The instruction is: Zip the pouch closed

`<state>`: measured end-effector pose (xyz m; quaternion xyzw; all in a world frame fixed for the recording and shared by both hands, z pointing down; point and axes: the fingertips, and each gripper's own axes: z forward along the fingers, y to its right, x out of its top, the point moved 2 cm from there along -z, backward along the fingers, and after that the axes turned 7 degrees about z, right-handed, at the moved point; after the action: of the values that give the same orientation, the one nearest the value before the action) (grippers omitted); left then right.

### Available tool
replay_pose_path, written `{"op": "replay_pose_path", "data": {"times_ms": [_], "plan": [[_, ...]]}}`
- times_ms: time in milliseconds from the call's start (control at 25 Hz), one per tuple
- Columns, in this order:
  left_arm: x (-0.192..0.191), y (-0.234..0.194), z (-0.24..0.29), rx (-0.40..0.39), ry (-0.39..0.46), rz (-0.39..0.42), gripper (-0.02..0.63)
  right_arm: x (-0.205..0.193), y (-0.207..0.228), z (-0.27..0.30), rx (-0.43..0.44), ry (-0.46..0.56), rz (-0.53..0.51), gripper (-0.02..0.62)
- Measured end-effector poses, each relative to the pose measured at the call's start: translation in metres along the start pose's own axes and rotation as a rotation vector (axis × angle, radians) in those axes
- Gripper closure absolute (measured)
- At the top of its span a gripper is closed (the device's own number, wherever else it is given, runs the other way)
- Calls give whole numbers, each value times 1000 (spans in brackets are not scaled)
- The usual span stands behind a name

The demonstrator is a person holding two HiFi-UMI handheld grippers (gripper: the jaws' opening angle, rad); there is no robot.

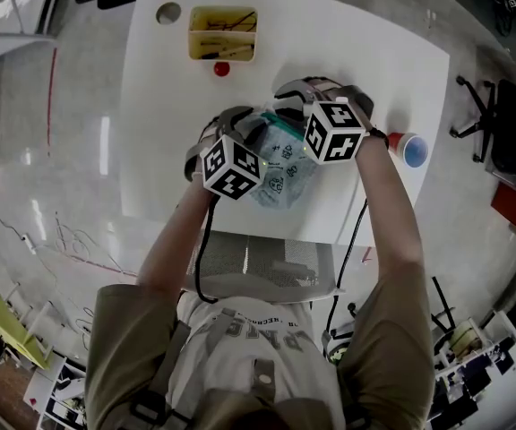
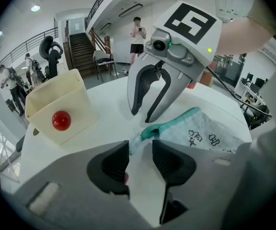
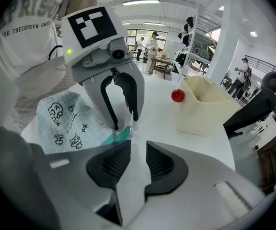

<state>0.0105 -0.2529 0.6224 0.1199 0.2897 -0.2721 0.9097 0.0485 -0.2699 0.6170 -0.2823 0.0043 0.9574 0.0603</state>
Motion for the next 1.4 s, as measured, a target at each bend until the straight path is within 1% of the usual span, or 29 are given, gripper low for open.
{"op": "replay_pose_path", "data": {"times_ms": [80, 280, 320, 360, 480, 680, 840, 960, 1080, 1240, 1400], "plan": [[0, 1, 1, -7, -2, 13, 453, 1, 2, 2, -4, 1, -26, 516], [2, 6, 2, -22, -1, 33, 510, 1, 2, 5, 15, -35, -103, 517], [2, 5, 2, -16, -3, 39, 530, 1, 1, 6, 26, -44, -119, 517], [1, 4, 2, -6, -6, 47, 574, 1, 0, 7, 38, -50, -134, 517], [0, 1, 3, 6, -11, 67, 574, 3, -4, 10, 72, -69, -180, 515], [-1, 2, 4, -8, -16, 91, 575, 2, -6, 13, 110, -112, -258, 515], [-1, 3, 2, -20, -20, 132, 578, 0, -10, 17, 148, -158, -352, 515], [0, 4, 1, -29, -18, 146, 580, 1, -11, 19, 169, -176, -410, 515], [-1, 5, 0, -44, -14, 156, 581, 4, -13, 19, 195, -176, -435, 515], [-4, 8, 1, -75, -14, 165, 581, 3, -20, 24, 252, -192, -458, 517], [-6, 8, 1, -88, -17, 172, 583, -2, -24, 28, 287, -220, -468, 542]]}}
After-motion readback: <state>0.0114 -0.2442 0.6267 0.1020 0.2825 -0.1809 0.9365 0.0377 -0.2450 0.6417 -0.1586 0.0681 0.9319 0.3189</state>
